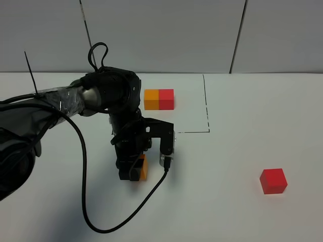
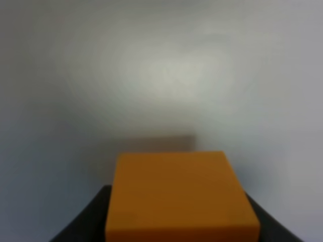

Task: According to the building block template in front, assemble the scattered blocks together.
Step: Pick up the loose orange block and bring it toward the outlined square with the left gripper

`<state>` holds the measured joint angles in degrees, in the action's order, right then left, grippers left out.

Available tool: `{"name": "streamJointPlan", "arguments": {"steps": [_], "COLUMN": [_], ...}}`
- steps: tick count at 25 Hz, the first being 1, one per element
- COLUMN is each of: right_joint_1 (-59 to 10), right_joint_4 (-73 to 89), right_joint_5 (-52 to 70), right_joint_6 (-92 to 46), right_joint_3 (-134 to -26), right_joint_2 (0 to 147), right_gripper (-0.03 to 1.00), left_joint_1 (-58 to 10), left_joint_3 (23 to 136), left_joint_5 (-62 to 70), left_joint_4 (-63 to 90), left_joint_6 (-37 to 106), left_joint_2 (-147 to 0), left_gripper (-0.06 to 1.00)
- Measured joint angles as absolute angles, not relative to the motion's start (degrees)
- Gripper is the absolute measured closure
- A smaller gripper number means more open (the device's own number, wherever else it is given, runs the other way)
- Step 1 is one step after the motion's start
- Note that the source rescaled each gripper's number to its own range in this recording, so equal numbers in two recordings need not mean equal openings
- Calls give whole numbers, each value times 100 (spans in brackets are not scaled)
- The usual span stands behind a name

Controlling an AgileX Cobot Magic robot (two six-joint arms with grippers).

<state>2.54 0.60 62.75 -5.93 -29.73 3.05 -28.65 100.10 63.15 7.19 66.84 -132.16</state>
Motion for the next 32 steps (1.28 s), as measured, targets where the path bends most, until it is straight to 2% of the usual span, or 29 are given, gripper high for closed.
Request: {"name": "streamJointPlan", "arguments": {"steps": [7,15,32], "right_joint_1": [254,254,254], "right_joint_4": [60,60,60], "right_joint_5": [6275,6275,6275], "right_joint_6": [-593,-593,-593], "right_joint_3": [-2973,-2973,-2973], "right_joint_2": [305,305,305], "right_gripper": [34,34,34], "left_joint_1": [-2912,-3260,-3271], "left_joint_3": [10017,10017,10017], "left_joint_5": [6253,6041,5902], "left_joint_4": [647,87,35], "left_joint_6": [6689,6320,5820], "left_joint_2": [-13338,-13350,-13350], "left_gripper": [94,94,94]}}
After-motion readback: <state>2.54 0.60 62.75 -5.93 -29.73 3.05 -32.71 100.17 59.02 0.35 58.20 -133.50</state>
